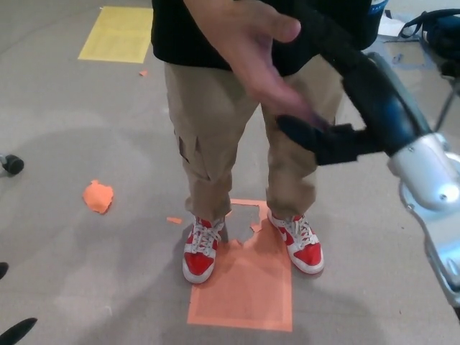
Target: The robot extends its right arm to grab a person's hand and shakes it
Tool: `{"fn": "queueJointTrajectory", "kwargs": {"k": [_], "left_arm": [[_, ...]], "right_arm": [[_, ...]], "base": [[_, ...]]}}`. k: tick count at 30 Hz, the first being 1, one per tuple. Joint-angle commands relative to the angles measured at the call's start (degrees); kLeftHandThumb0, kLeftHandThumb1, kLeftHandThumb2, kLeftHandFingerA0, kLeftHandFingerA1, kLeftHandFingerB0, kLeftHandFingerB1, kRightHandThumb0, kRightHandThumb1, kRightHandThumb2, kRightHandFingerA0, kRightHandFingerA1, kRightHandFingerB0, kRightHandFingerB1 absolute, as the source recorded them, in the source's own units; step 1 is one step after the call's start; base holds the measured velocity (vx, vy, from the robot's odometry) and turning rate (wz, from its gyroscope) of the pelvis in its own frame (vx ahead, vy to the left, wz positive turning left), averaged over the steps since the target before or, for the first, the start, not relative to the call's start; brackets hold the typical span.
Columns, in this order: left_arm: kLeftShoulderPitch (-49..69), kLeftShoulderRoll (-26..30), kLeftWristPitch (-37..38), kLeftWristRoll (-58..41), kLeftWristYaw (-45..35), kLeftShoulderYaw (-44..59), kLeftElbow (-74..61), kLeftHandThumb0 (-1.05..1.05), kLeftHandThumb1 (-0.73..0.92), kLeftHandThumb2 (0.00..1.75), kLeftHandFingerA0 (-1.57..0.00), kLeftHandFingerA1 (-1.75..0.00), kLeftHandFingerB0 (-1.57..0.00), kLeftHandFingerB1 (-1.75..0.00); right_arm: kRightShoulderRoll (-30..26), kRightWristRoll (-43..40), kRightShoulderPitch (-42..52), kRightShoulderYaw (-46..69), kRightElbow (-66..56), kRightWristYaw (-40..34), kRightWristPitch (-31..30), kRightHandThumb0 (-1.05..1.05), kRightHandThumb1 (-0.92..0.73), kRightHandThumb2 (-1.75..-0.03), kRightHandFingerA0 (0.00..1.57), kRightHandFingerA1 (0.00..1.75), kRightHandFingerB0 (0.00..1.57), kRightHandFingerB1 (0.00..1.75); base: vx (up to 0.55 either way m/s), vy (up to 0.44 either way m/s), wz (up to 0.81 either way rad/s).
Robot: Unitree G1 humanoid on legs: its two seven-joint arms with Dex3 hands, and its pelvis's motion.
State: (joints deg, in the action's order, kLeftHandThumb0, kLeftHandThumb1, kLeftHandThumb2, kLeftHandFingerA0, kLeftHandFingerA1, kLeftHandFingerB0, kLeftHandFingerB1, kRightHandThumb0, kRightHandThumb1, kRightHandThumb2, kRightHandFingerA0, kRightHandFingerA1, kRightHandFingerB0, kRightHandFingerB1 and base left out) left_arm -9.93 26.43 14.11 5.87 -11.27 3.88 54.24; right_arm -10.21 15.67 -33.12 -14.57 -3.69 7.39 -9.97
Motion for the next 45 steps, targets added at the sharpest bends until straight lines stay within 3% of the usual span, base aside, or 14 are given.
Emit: {"fn": "queueJointTrajectory", "kwargs": {"k": [1, 3, 4, 6, 17, 18, 35, 36, 37, 38, 40, 42, 43, 45], "left_arm": [[0.1, 0.9, 3.9, -3.9, -5.1, 2.3, 1.1, -0.44, 0.57, 0.61, 0.0, -0.17, -0.02, -0.2], [0.4, 1.0, 3.9, -3.9, -5.3, 2.3, 1.0, -0.44, 0.57, 0.62, 0.0, -0.17, -0.03, -0.2], [0.4, 1.0, 3.8, -3.8, -5.3, 2.3, 0.9, -0.43, 0.57, 0.61, 0.0, -0.17, -0.02, -0.2], [0.4, 1.1, 3.7, -3.6, -5.3, 2.1, 0.6, -0.48, 0.41, 0.77, 0.0, -0.25, 0.0, -0.26], [0.7, 0.8, 4.7, -3.6, -5.9, 2.8, -0.2, -0.47, 0.4, 0.77, 0.0, -0.24, 0.0, -0.27], [0.6, 0.8, 5.3, -3.7, -6.1, 2.9, 0.1, -0.41, 0.58, 0.61, 0.0, -0.17, -0.04, -0.21], [-1.4, 1.7, 5.7, -3.3, -6.6, 2.7, 0.8, -0.4, 0.61, 0.59, 0.0, -0.22, -0.07, -0.25], [-1.4, 1.7, 5.7, -3.3, -6.6, 2.7, 0.8, -0.39, 0.56, 0.7, -0.02, -0.18, -0.07, -0.28], [-1.4, 1.7, 5.7, -3.3, -6.6, 2.7, 0.7, -0.39, 0.56, 0.7, -0.02, -0.18, -0.07, -0.28], [-1.3, 1.6, 5.1, -3.4, -6.7, 2.7, 0.2, -0.4, 0.56, 0.7, -0.01, -0.18, -0.08, -0.28], [-0.8, 1.6, 5.4, -3.2, -6.6, 2.6, 0.1, -0.42, 0.56, 0.7, -0.02, -0.19, -0.09, -0.28], [-1.1, 1.7, 5.6, -3.1, -6.5, 2.6, 0.5, -0.42, 0.56, 0.7, -0.02, -0.18, -0.09, -0.28], [-1.2, 1.7, 5.5, -3.1, -6.6, 2.6, 0.5, -0.42, 0.57, 0.7, -0.02, -0.19, -0.09, -0.28], [-1.3, 1.8, 5.4, -3.1, -6.6, 2.6, 0.5, -0.43, 0.58, 0.69, -0.03, -0.19, -0.09, -0.28]], "right_arm": [[3.5, -0.1, -9.3, -6.0, 0.5, 11.3, -21.5, -0.9, -0.52, -0.93, 0.0, 0.14, 0.0, 0.0], [4.2, -0.5, -9.4, -6.5, 1.1, 11.4, -21.9, -0.93, -0.6, -0.66, 0.0, 0.05, 0.0, 0.0], [4.5, -0.9, -9.6, -6.7, 1.4, 11.6, -22.4, -0.9, -0.53, -0.93, 0.0, 0.14, 0.0, 0.0], [5.3, -1.1, -9.9, -7.3, 2.5, 11.9, -23.6, -0.91, -0.53, -0.93, 0.0, 0.14, 0.0, 0.0], [8.3, 5.4, -18.8, -12.4, 19.3, 8.3, -26.5, -0.93, -0.54, -0.94, 0.0, 0.15, 0.0, 0.0], [8.5, 5.9, -19.7, -12.9, 21.4, 7.9, -26.6, -0.92, -0.54, -0.94, 0.0, 0.17, 0.0, 0.0], [7.7, 18.8, -29.5, -22.7, 44.3, 0.1, -30.3, -0.88, -0.53, -0.91, 0.0, 0.33, 0.0, 0.0], [7.7, 19.3, -29.9, -23.4, 45.9, 0.3, -29.7, -0.83, -0.65, -0.6, 0.18, 0.42, 0.0, 0.08], [7.6, 19.7, -30.4, -24.1, 47.7, 0.5, -28.9, -0.83, -0.65, -0.6, 0.18, 0.42, 0.0, 0.08], [7.8, 18.5, -29.5, -22.4, 49.1, -2.7, -25.9, -0.73, -0.5, -0.87, 0.49, 0.57, 0.02, 0.19], [7.9, 17.3, -26.7, -20.0, 50.9, -10.3, -19.5, -0.38, -0.7, -0.61, 0.92, 0.8, 0.39, 0.37], [7.9, 17.3, -25.6, -19.3, 53.0, -14.2, -15.0, -0.26, -0.69, -0.6, 0.85, 1.08, 0.41, 0.38], [8.1, 17.2, -25.6, -19.0, 54.5, -15.4, -13.5, -0.2, -0.61, -0.57, 0.85, 0.73, 0.71, 0.51], [8.5, 17.4, -25.8, -18.8, 57.0, -17.1, -11.3, -0.18, -0.58, -0.57, 0.87, 0.66, 0.79, 0.54]], "base": [[0.0, 0.0, 0.0], [0.0, 0.0, 0.0], [0.0, 0.0, 0.0], [0.0, 0.0, 0.0], [0.0, 0.0, 0.0], [0.0, 0.0, 0.0], [0.0, 0.0, 0.0], [0.0, 0.0, 0.0], [0.0, 0.0, 0.0], [0.0, 0.0, 0.0], [0.0, 0.0, 0.0], [0.0, 0.0, 0.0], [0.0, 0.0, 0.0], [0.0, 0.0, 0.0]]}}
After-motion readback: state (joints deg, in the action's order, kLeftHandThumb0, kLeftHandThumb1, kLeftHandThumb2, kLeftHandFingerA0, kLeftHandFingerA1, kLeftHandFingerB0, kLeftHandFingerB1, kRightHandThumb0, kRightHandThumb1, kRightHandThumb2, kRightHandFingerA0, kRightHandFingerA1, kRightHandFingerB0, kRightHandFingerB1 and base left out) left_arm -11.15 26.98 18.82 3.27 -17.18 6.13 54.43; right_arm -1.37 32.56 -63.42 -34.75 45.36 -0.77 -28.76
